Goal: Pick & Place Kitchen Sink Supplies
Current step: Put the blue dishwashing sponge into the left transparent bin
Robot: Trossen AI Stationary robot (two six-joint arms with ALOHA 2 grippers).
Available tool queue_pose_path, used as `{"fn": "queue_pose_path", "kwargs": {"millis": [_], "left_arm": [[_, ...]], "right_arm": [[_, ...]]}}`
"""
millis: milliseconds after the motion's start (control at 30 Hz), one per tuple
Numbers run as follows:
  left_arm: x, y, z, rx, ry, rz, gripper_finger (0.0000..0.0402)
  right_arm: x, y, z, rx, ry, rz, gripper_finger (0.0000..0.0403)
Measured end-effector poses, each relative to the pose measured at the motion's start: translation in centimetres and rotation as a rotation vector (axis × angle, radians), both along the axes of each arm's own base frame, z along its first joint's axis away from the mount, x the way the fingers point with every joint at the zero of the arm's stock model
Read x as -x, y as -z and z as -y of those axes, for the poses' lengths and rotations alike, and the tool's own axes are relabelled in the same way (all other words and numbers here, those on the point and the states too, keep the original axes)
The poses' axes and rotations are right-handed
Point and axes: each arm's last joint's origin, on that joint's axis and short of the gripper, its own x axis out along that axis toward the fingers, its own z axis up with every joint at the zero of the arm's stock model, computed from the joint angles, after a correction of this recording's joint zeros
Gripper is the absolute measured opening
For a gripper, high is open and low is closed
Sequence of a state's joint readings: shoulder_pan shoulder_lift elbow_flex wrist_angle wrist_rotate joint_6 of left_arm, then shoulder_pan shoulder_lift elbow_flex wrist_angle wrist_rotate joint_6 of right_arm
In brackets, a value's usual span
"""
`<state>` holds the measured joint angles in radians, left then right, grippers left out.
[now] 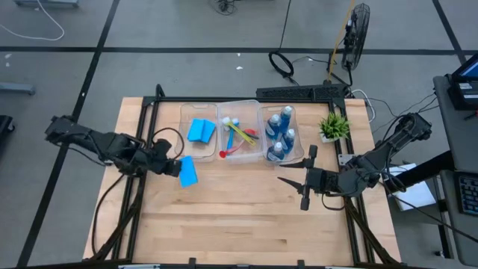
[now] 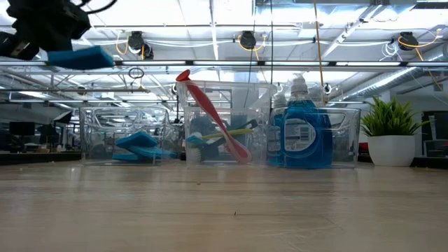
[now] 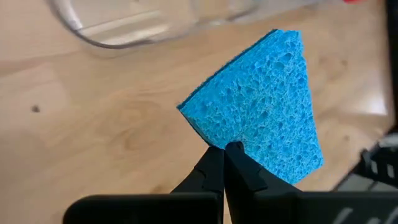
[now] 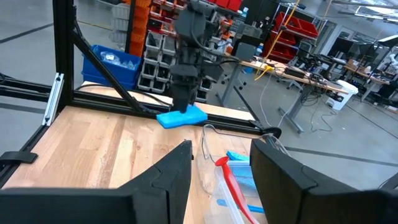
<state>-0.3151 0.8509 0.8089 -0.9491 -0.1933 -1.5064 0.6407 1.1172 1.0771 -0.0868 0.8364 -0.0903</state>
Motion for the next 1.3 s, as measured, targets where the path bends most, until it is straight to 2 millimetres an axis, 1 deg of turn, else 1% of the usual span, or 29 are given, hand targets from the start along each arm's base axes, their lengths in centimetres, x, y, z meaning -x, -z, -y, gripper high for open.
{"fn": "queue_pose_path", "kwargs": {"millis": [167,367,500,667,733,867,933,1067,1167,1300], "left_arm": [[-0.1,0.1,-1.4,-0.016,-0.041,-0.03,0.0],[-0.4,0.0,-3.6,-0.102,-0.057,-0.039,0.0],[-0.6,-1.8,-5.2,-0.198,-0.053,-0.004,0.0],[-1.1,-4.9,-7.7,-0.363,-0.046,-0.009,0.0],[-1.6,-5.7,-8.9,-0.409,-0.037,-0.049,0.0],[-2.8,-6.7,-11.4,-0.458,-0.007,-0.159,0.0],[-3.4,-6.7,-12.8,-0.468,0.017,-0.222,0.0],[-4.4,-6.3,-16.0,-0.448,0.072,-0.274,0.0],[-4.5,-5.2,-18.3,-0.396,0.095,-0.292,0.0],[-4.3,-4.1,-20.7,-0.344,0.117,-0.279,0.0]], "right_arm": [[0.0,0.0,0.0,0.001,0.006,0.001,0.0153],[0.0,0.0,0.0,0.002,0.007,0.001,0.0153],[0.0,0.0,0.0,0.002,0.008,0.001,0.0153],[0.0,0.0,0.1,0.002,0.011,0.001,0.0153],[-0.1,0.0,0.2,0.003,0.017,-0.001,0.0153],[-0.3,0.0,0.6,0.003,0.034,-0.001,0.0153],[-0.5,0.0,0.8,0.002,0.043,-0.001,0.0153],[-0.6,0.0,1.0,0.002,0.051,-0.001,0.0153],[-0.6,0.0,1.0,0.002,0.05,-0.001,0.0153],[-0.6,0.0,1.0,0.002,0.05,-0.001,0.0153]]}}
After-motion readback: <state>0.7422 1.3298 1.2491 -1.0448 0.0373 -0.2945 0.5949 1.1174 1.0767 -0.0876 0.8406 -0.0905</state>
